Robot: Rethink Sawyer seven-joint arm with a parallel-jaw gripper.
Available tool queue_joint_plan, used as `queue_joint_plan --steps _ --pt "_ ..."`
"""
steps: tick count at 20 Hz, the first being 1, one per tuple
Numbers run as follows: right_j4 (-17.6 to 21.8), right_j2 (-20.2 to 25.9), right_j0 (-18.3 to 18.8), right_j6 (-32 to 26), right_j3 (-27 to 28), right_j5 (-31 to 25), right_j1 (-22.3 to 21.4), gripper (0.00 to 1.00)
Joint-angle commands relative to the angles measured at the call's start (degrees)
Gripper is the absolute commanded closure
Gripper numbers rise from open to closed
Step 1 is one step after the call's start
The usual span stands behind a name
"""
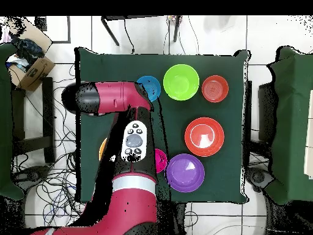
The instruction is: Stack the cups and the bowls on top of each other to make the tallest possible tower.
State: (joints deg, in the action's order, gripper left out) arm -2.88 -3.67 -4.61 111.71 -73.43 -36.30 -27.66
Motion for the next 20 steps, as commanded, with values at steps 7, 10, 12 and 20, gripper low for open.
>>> queue_joint_plan --steps 7,10,12,20 --pt "5.8 0.3 1.2 -1.5 10.8 -6.3 10.0 0.0" --pt "5.5 0.1 0.9 -1.8 12.1 -8.1 11.5 0.0" --pt "5.4 0.0 0.6 -2.2 12.5 -9.7 12.1 0.0" --pt "4.0 1.9 0.6 -3.2 10.9 -12.3 11.7 0.0"
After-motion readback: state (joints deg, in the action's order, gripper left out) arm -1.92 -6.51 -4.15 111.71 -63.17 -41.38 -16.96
